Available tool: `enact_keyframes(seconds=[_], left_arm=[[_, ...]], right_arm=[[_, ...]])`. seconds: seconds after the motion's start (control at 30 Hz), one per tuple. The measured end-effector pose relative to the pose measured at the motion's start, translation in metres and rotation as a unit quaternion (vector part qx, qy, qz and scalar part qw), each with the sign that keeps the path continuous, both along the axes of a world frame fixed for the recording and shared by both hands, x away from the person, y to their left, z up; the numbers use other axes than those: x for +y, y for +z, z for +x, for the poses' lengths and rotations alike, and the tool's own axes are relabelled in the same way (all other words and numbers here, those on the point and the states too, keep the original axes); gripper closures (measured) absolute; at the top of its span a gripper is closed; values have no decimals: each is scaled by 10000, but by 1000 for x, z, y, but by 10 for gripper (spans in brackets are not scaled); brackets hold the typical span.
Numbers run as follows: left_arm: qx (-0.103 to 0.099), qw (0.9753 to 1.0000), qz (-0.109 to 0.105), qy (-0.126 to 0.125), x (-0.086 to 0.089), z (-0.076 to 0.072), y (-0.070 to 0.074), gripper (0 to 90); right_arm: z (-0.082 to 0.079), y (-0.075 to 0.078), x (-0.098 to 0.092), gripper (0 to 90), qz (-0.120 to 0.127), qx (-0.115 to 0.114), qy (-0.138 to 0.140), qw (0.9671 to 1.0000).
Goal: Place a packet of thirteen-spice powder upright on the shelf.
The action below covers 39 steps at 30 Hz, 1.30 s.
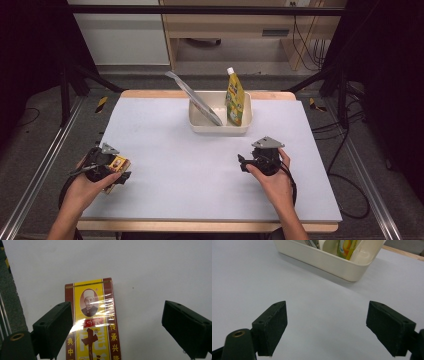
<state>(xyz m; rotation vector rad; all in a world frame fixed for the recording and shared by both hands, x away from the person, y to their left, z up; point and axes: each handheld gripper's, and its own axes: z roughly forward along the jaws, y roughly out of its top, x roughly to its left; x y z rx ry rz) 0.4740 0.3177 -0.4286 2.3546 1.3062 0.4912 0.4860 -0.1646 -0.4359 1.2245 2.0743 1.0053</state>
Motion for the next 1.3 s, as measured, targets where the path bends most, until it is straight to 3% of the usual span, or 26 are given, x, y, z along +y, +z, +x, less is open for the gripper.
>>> enact_keyframes(seconds=[0.17, 0.43, 0.53, 0.6, 0.73, 0.83, 0.97, 1.3], left_arm=[[165, 9998, -93, 10, 5, 1, 0, 140], [510, 9984, 181, -172, -3, 12, 6, 145], [676, 9966, 447, -160, -5, 16, 9, 143], [818, 9953, 498, -139, -4, 18, 9, 138], [1189, 9902, 715, -128, -3, 23, 5, 133], [1340, 9879, 771, -88, 0, 25, 1, 133], [1377, 9872, 807, 48, 5, 26, -1, 136], [1667, 9814, 950, 95, 14, 29, -11, 210]], right_arm=[[1, -4, 0, 174, -30, 75, 2, 10000], [2, -5, 2, 174, -59, 91, 27, 9999], [2, -5, 2, 175, -59, 92, 72, 9999], [1, -6, 2, 175, -59, 104, 95, 9999], [1, -6, 2, 175, -98, 94, 125, 9998], [0, -5, 2, 175, -96, 113, 123, 9998], [0, -6, 2, 175, -92, 127, 89, 9998], [0, -7, 4, 175, -139, 162, 122, 9997]])
